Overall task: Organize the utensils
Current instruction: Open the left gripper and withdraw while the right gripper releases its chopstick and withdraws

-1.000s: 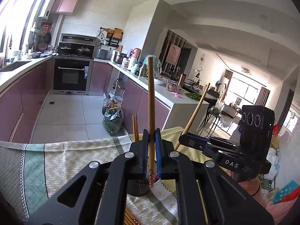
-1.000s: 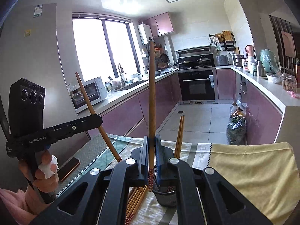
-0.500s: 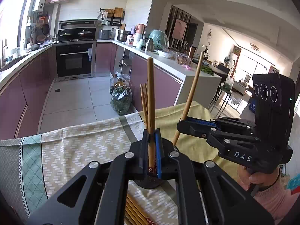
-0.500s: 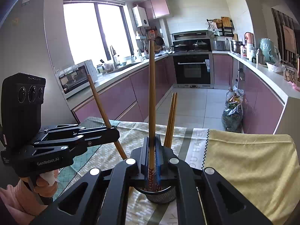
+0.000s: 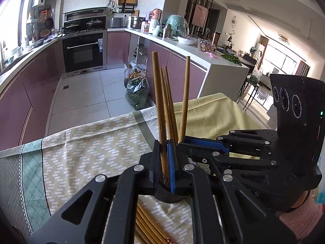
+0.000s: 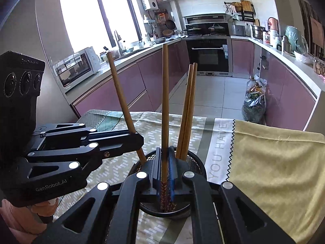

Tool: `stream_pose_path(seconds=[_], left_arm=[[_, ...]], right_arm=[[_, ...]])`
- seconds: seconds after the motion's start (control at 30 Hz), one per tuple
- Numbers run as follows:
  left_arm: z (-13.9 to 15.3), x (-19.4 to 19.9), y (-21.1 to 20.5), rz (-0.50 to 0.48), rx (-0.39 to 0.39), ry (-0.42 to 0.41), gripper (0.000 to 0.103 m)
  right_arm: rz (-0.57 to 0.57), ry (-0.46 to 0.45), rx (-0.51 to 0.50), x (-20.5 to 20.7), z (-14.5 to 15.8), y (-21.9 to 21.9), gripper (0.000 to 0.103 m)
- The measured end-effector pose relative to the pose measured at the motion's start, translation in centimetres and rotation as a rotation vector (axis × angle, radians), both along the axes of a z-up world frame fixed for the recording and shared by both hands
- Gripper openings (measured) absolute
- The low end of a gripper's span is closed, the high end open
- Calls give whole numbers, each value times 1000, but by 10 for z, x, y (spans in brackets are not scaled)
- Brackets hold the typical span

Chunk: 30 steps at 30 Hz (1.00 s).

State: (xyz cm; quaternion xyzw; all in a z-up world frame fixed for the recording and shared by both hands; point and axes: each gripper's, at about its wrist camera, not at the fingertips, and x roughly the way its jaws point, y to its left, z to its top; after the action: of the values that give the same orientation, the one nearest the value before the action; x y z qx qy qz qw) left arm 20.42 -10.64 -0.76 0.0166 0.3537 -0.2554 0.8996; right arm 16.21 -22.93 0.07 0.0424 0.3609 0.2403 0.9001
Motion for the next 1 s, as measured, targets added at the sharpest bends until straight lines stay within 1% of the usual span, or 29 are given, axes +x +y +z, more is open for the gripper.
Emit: stream_pose_path(seconds=[0.03,0.07,0.2,0.27,0.33,0.37,0.43,0.53,0.57,0.6,0.7,0.83,1.0], left_arm=[[-1,1,0,5,1,4,19],[-2,0,1,12,-2,4,22],[-5,-6,10,26,-14,-5,25],[-3,-13,16,41,-11,-31,29],[-2,-23,23,59,-12,-59,35],[-1,-29,28,66,-14,-73,36],[-2,-42,37,81,-17,-98,40],[-7,-59,50,97,-16,-115,41],[-10,-65,54,105,-9,-116,42],[-14,-70,57,108,-2,-114,42],[-30,-81,68,121,24,-90,44],[-55,-89,78,124,44,-18,44],[-88,-97,85,125,57,63,44]], right_arm=[[-8,1,4,0,0,0,8],[-11,3,8,0,-1,0,10],[-16,-8,16,-5,-1,-2,13],[-10,-17,25,-10,1,-4,18],[-6,-31,28,-17,3,-5,22],[0,-39,32,-21,4,-6,22],[21,-55,49,-33,6,-5,26],[67,-74,53,-53,6,1,30],[85,-73,52,-59,5,4,33],[99,-66,50,-64,2,8,34],[129,-31,27,-74,-11,20,34],[149,44,6,-78,-37,33,34],[147,133,-17,-78,-66,44,34]])
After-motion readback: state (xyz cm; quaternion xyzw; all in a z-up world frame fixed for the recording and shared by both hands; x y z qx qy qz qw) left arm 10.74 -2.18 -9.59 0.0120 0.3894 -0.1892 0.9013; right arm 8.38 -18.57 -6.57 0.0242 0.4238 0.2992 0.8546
